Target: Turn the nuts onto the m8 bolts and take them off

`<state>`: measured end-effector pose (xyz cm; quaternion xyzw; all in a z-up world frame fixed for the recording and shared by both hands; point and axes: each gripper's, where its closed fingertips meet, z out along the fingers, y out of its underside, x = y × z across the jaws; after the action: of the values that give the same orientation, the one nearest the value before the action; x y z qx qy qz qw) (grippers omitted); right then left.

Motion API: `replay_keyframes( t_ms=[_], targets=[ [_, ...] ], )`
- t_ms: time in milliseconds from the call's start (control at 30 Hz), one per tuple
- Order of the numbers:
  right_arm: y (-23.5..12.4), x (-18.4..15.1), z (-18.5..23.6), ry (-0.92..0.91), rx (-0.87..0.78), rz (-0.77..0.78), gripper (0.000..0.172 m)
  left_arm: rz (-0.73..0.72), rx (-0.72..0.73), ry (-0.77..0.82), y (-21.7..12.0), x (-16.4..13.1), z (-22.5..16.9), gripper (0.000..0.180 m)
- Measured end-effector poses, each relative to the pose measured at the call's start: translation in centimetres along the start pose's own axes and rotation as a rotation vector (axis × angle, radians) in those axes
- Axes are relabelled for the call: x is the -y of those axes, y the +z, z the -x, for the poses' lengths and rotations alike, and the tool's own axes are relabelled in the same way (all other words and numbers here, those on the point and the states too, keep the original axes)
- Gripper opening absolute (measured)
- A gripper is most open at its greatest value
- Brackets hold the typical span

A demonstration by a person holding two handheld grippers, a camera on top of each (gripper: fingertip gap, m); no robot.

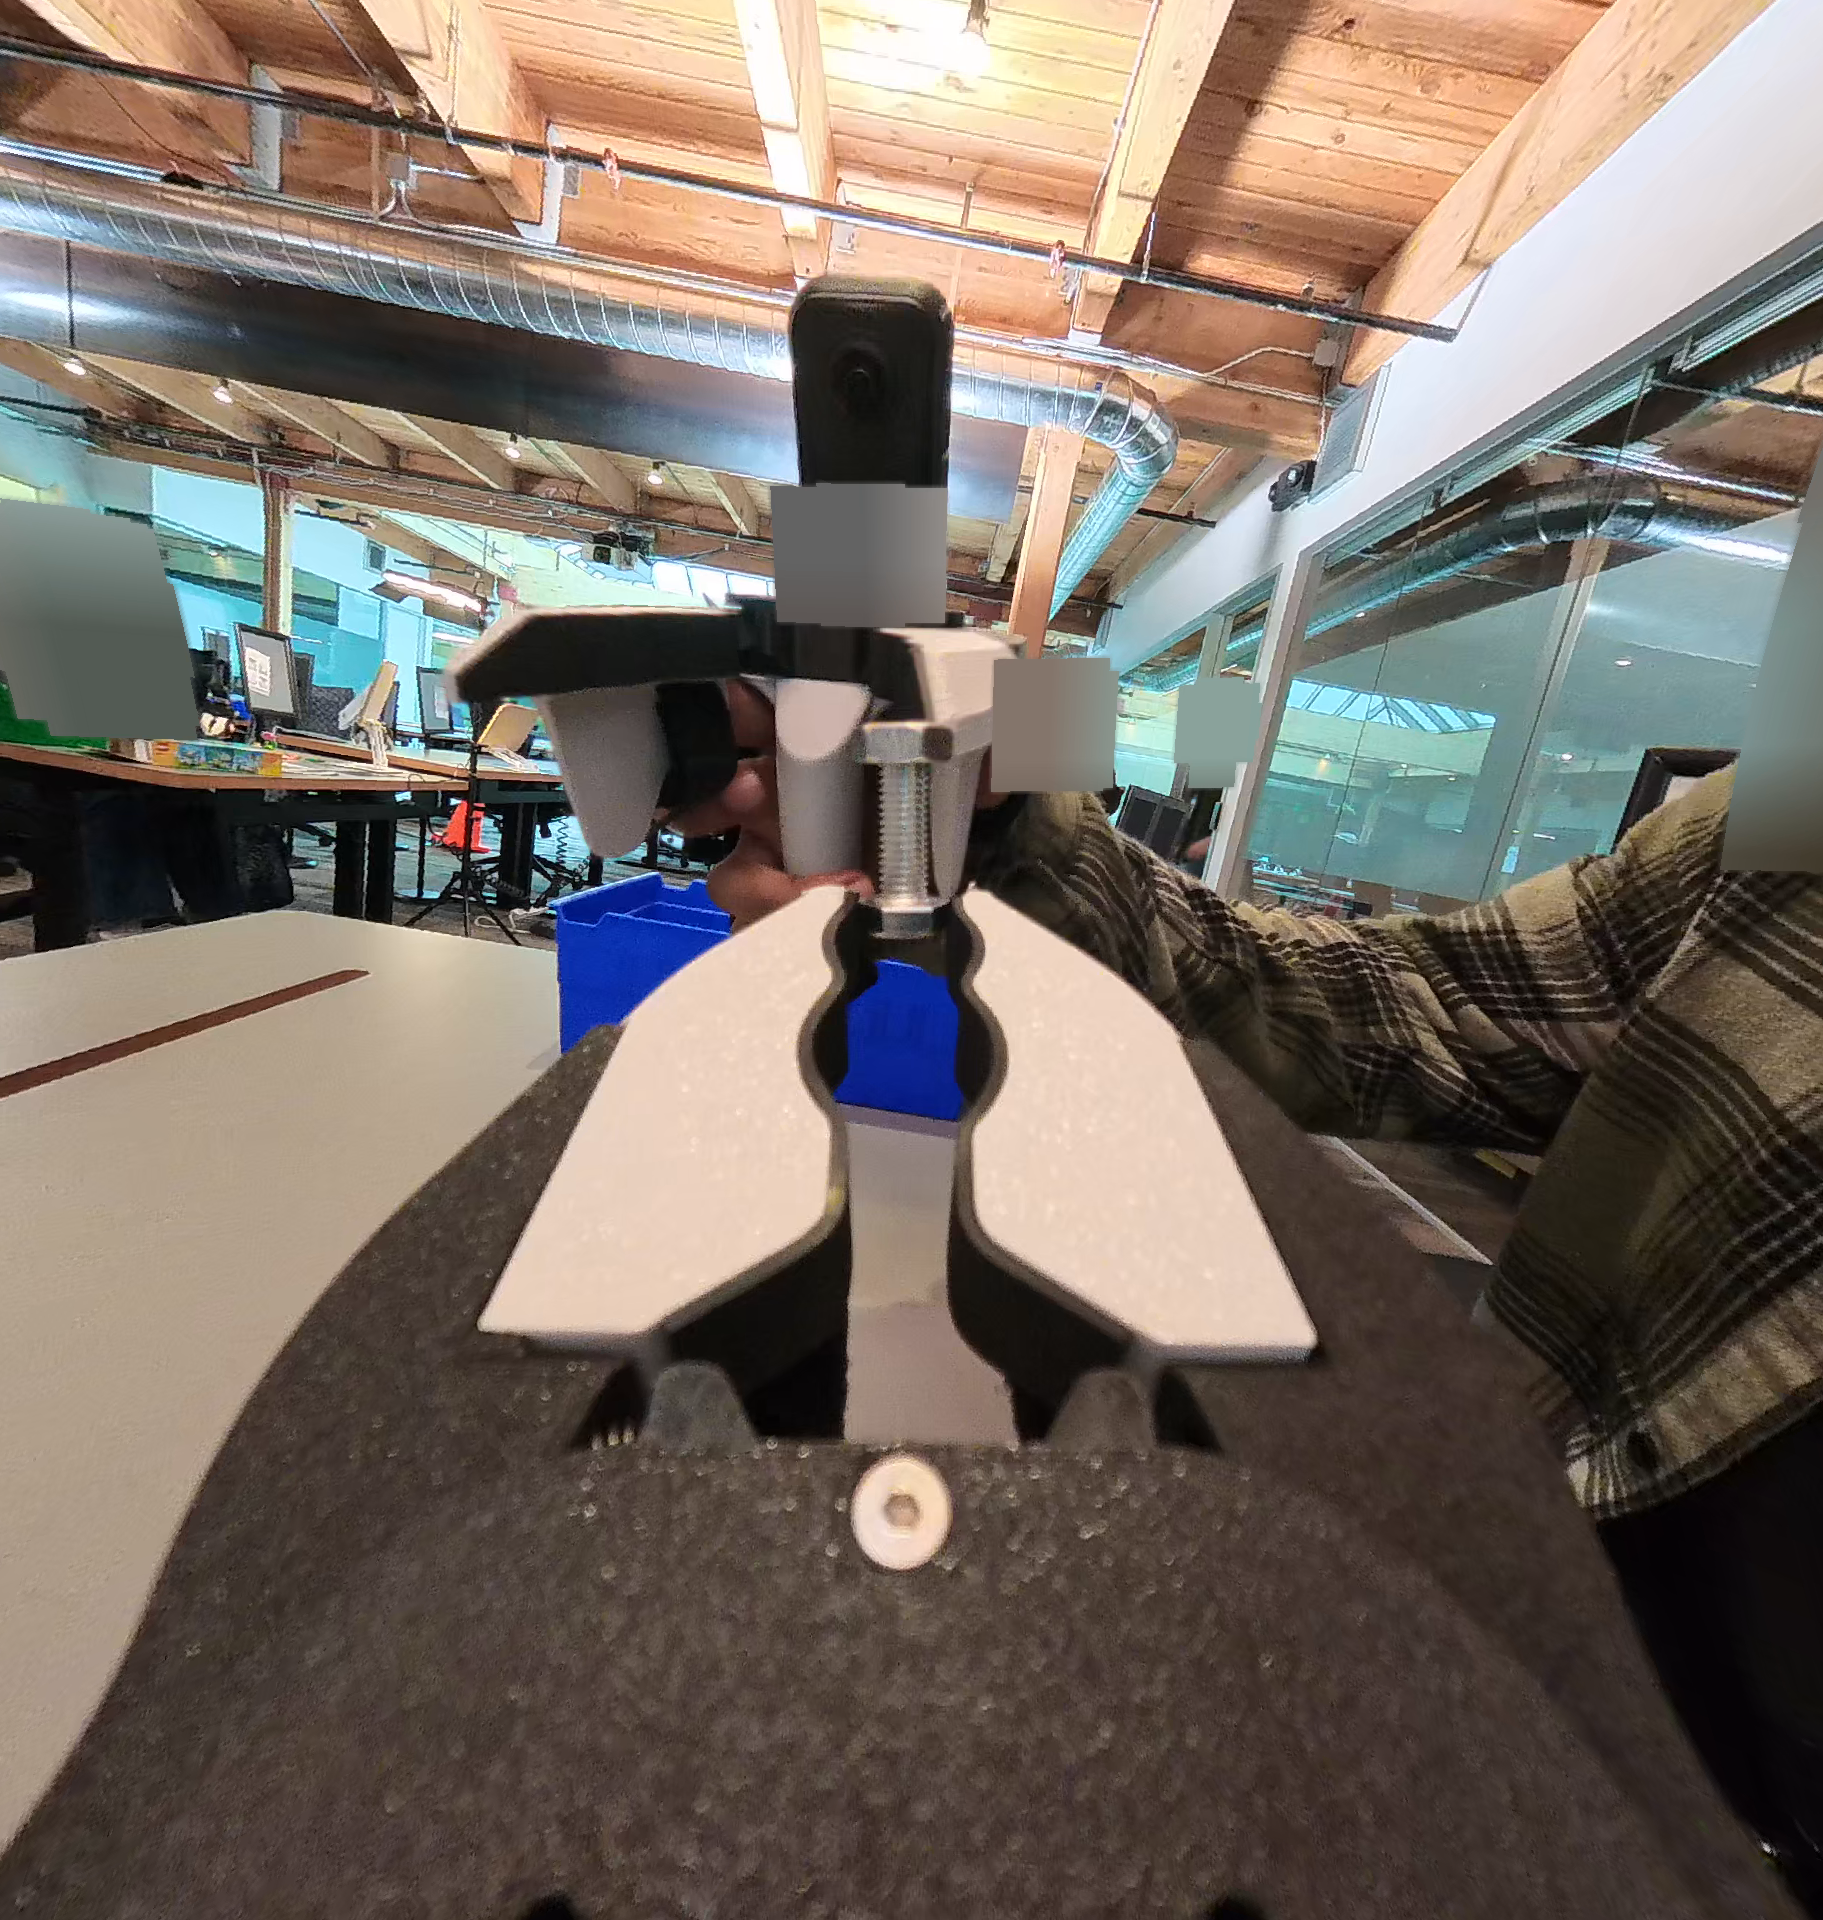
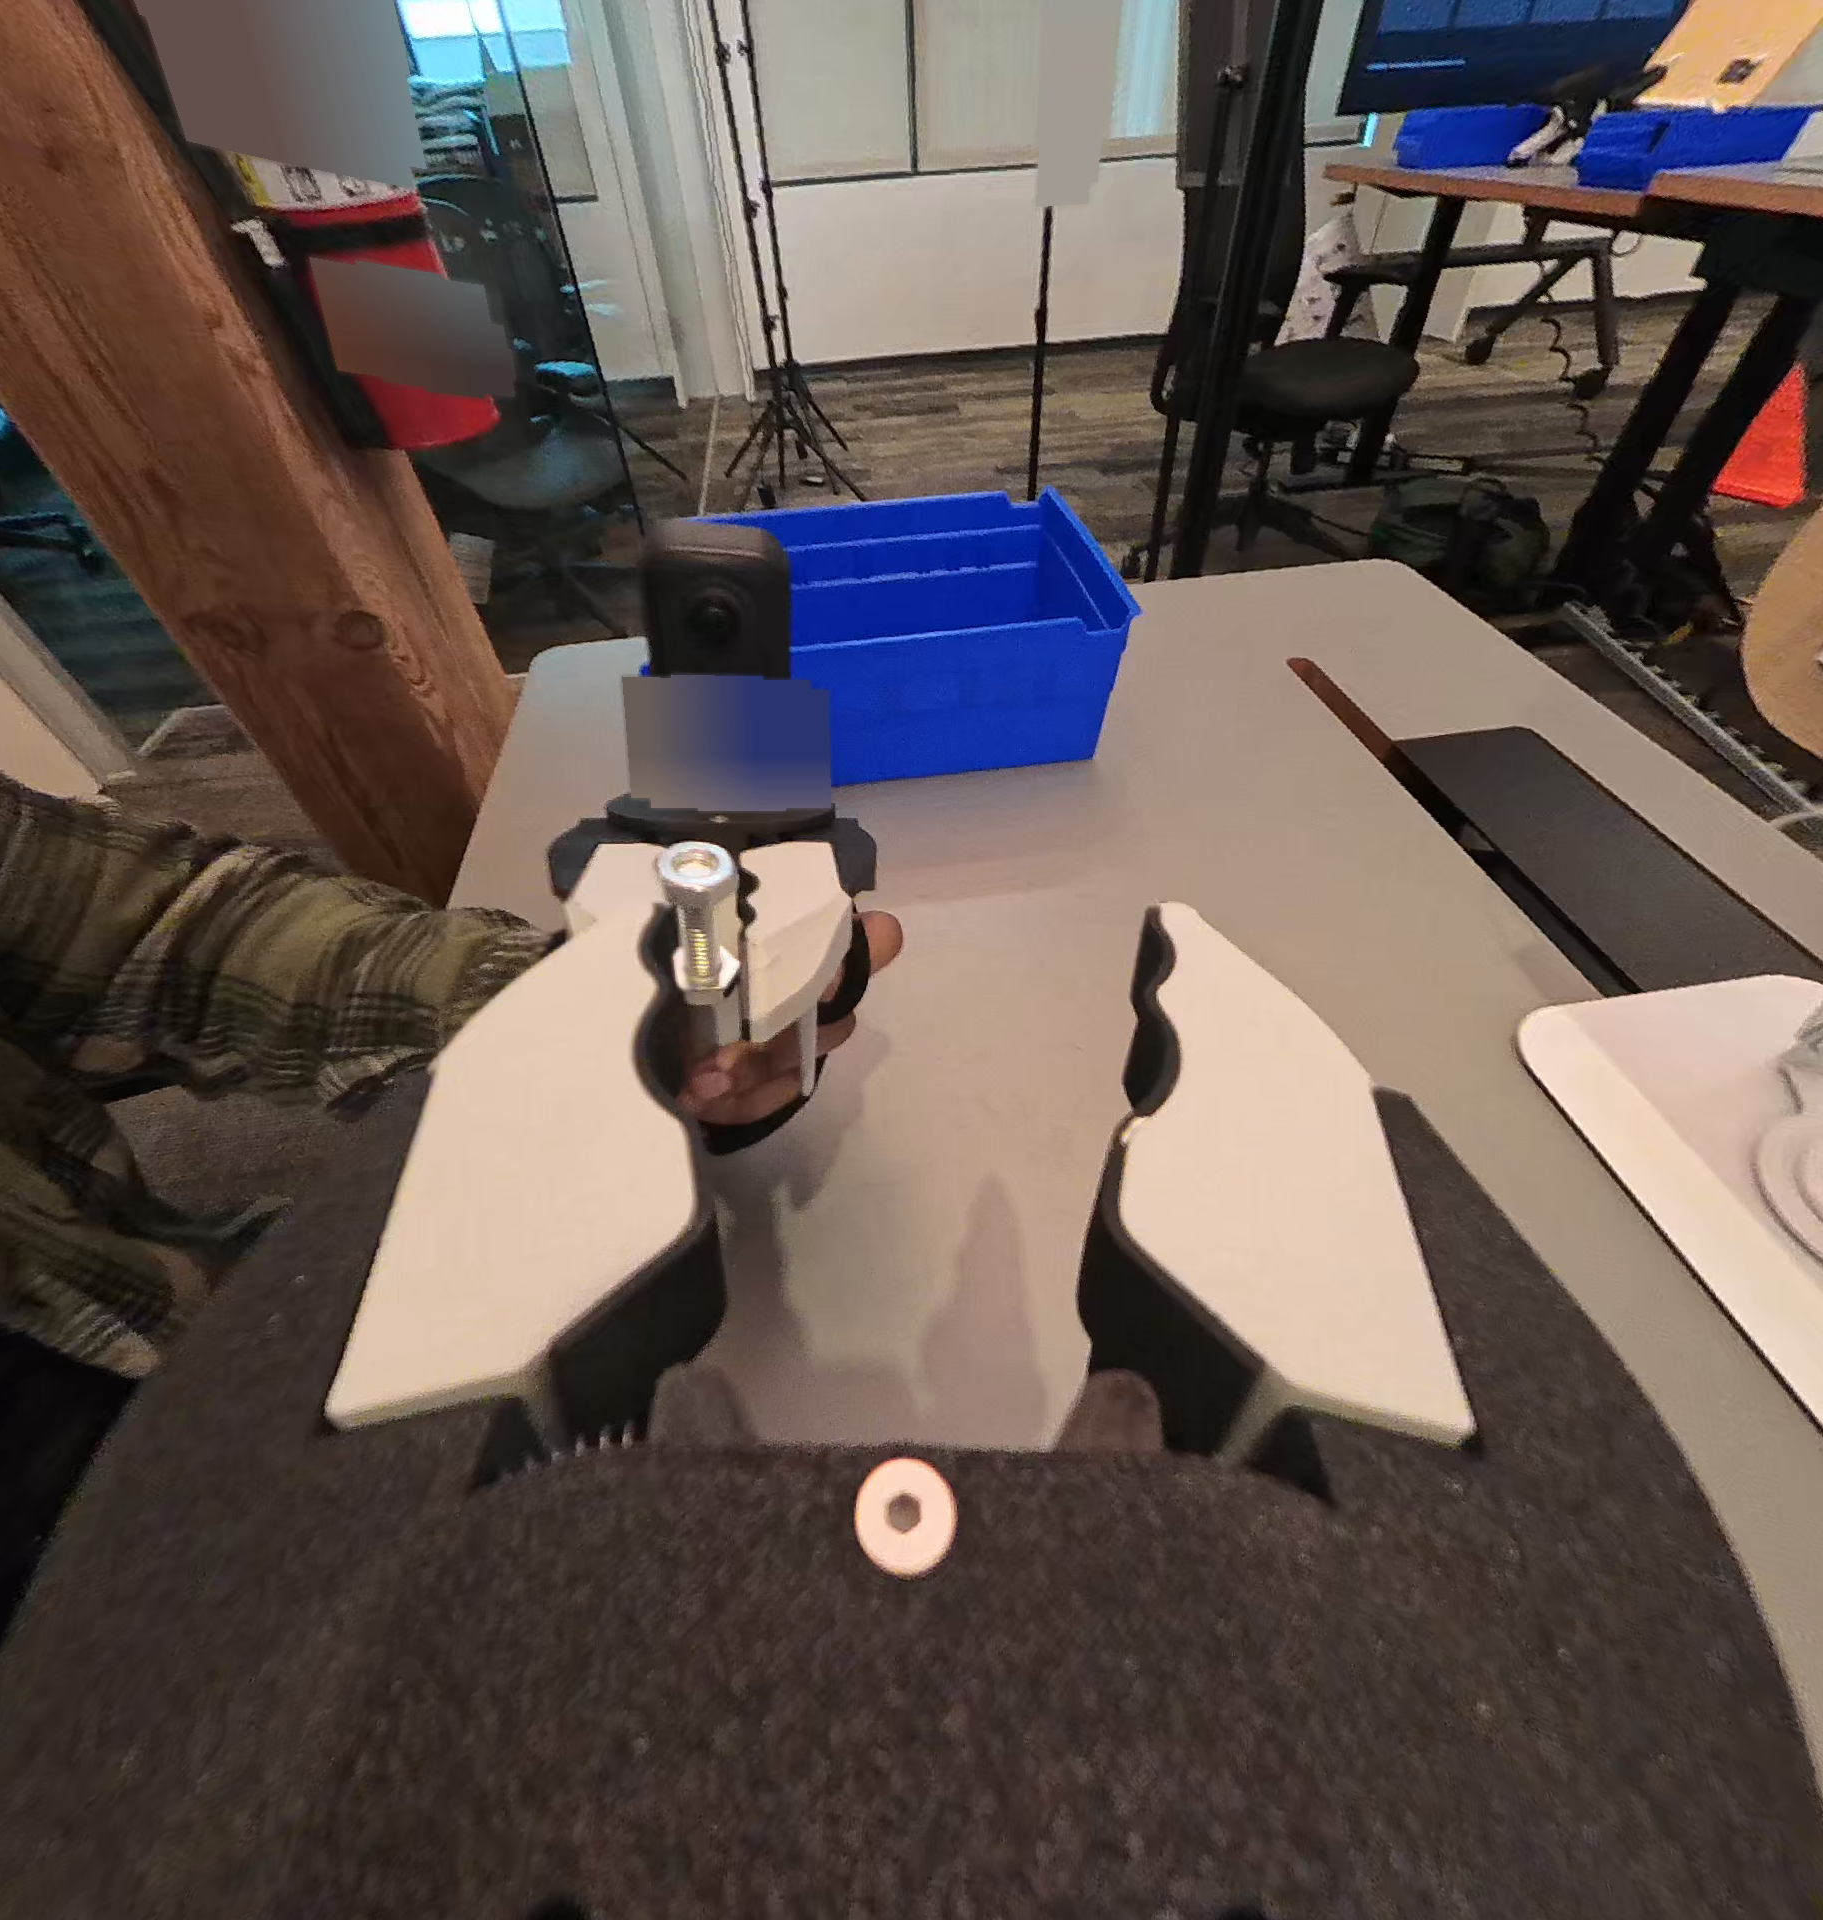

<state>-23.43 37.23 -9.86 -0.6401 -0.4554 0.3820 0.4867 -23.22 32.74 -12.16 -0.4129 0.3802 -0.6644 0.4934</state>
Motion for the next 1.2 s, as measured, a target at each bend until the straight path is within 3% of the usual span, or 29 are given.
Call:
replay_keyframes(
  t_ms=[167,400,800,1200],
  targets=[
    [0.4,0.1,1.0,-0.019,0.027,0.032,0.081,0.002,0.006,0.004,0.0,0.0,0.1,0.015],
    [0.8,-0.3,2.8,-0.037,0.051,0.134,0.058,0.035,0.041,0.038,0.1,-0.4,0.3,0.015],
    [0.1,-0.6,0.7,-0.042,-0.088,0.171,0.071,0.029,0.032,0.035,0.1,-0.3,0.2,0.015],
    [0.8,-0.4,1.0,-0.051,-0.055,0.164,0.072,0.029,0.032,0.034,0.1,-0.3,0.2,0.015]
  ],
)
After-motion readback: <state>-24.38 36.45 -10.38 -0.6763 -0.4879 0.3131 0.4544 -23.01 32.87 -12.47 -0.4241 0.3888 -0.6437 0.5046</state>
